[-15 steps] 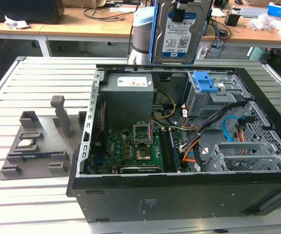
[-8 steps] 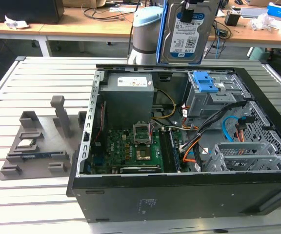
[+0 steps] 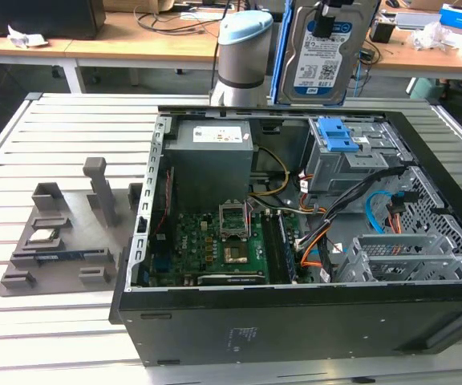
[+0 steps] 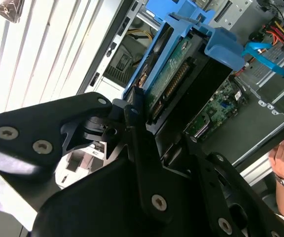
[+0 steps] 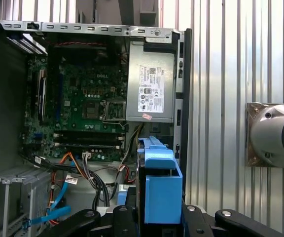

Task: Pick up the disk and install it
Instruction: 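Pick up the disk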

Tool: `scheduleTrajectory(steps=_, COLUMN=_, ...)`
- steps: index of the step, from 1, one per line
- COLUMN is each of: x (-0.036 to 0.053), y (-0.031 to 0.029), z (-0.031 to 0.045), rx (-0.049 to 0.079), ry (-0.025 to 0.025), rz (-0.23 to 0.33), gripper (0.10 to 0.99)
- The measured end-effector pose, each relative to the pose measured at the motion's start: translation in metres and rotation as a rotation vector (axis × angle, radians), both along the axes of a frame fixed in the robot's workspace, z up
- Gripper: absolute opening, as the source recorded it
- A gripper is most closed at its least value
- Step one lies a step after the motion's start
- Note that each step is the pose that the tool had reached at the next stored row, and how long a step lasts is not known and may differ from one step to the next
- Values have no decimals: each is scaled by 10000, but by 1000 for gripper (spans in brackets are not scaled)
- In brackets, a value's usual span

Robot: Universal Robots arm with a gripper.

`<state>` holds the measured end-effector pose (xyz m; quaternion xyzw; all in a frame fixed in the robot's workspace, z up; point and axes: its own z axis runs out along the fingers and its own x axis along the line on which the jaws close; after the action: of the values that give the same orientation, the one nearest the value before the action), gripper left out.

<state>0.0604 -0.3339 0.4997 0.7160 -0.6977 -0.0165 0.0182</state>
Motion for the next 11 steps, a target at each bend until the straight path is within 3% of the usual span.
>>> scheduleTrajectory(steps=3, x=75, y=1, z=0, rx=0, ry=0, rz=1, gripper=361)
scheduleTrajectory(steps=7, x=93, y=0, z=0, rx=-1, ry=1, rz=0, gripper=361)
scheduleTrajectory(steps=11, x=94, y=-37, z=0, rx=0, ry=0, rz=1, gripper=361)
